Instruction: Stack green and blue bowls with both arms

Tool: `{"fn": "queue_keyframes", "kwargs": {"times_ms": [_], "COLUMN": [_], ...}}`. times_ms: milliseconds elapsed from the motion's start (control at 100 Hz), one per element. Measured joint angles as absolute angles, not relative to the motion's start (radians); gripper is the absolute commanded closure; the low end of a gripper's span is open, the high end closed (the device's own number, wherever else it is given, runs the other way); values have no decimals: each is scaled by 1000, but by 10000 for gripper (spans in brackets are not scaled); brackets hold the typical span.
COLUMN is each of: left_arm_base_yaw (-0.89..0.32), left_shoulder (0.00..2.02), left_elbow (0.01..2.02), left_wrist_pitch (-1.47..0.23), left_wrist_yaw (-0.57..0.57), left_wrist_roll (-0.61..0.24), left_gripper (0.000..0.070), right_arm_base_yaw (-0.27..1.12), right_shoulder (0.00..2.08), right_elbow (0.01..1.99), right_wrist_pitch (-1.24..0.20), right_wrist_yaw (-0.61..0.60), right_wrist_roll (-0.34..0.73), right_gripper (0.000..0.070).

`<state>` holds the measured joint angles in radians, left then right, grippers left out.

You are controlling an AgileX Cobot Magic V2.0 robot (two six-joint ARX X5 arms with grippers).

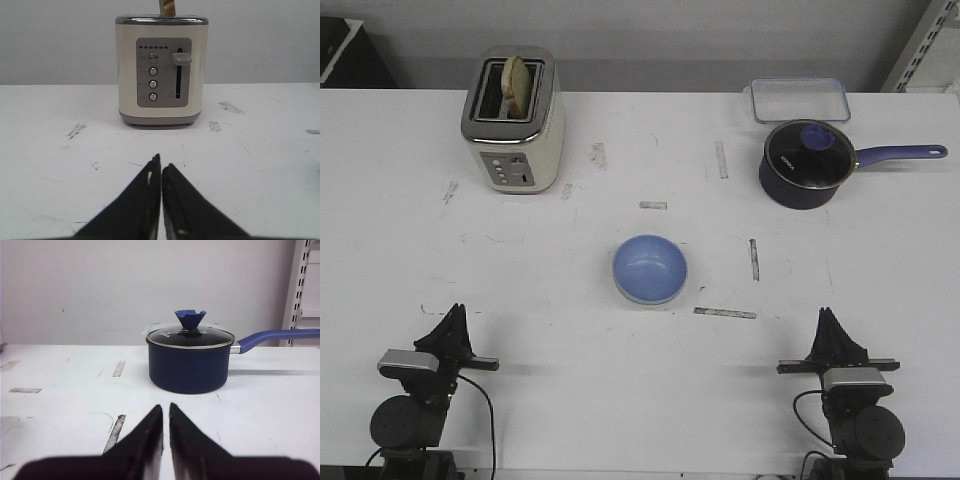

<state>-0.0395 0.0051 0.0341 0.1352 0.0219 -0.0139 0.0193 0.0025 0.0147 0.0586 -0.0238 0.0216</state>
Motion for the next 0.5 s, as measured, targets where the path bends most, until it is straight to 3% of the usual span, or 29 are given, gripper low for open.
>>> {"fn": "queue_keyframes", "kwargs": {"times_ms": [500], "left_arm_base_yaw": [-39], "left_shoulder": [5], "left_elbow": [34], "left_wrist_pitch": [135], "left_wrist_yaw": [22], "left_wrist_roll": [-14], "left_gripper": [699], "right_arm_base_yaw": [19], "right_shoulder": [2], "right_elbow": [15], "right_wrist_pitch": [64], "right_wrist_yaw": [-22], "right_wrist_roll": [21], "right_gripper": [687]}}
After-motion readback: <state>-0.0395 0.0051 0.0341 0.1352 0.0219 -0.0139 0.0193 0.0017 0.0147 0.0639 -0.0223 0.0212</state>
